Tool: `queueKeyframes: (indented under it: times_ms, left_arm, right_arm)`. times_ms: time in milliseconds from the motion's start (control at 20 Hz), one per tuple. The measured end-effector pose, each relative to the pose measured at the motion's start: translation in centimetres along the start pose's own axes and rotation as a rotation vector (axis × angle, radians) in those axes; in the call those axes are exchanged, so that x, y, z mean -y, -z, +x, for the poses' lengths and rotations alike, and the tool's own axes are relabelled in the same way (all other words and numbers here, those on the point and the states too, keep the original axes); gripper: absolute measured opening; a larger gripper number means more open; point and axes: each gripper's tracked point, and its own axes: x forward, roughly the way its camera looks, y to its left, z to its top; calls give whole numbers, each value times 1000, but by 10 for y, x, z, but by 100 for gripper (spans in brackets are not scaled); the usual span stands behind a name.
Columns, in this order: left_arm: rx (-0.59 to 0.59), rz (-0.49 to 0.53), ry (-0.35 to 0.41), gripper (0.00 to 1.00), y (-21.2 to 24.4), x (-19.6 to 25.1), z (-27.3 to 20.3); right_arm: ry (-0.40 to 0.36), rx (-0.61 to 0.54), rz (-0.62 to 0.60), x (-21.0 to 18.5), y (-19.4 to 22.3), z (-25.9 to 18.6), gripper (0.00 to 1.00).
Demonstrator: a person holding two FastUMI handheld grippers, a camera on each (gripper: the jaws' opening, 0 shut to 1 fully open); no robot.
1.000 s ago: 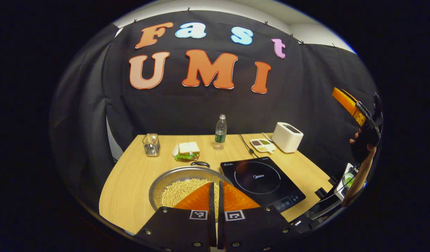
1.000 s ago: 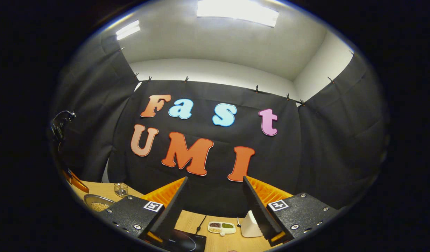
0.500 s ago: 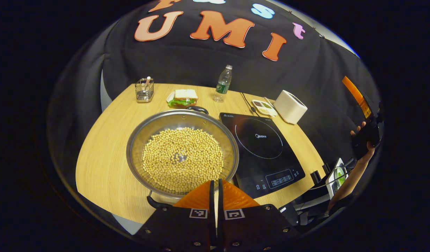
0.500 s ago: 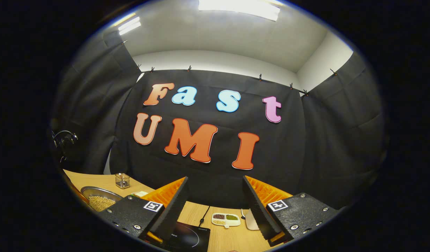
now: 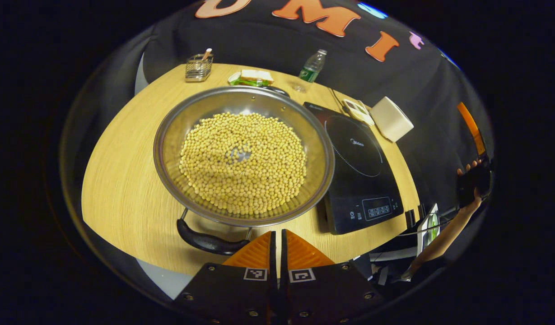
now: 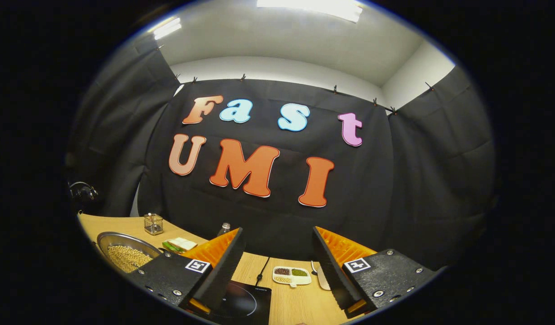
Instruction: First push the handle of the pot to place it horizontally, then grasp the pot with both hands and set it on the induction cooktop.
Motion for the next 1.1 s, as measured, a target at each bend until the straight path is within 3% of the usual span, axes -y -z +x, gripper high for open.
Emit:
queueKeyframes:
  times_ms: [250, 500, 1100]
  left_arm:
    - [-49, -72, 27, 2, 1, -1, 2]
    - [-60, -118, 2, 2, -7, -17, 5]
    - [-45, -117, -238, 2, -21, -81, 16]
  right_arm:
    - [1, -29, 4, -8, 17, 4, 92]
    - [15, -61, 3, -3, 32, 7, 92]
    - [12, -108, 6, -3, 51, 15, 92]
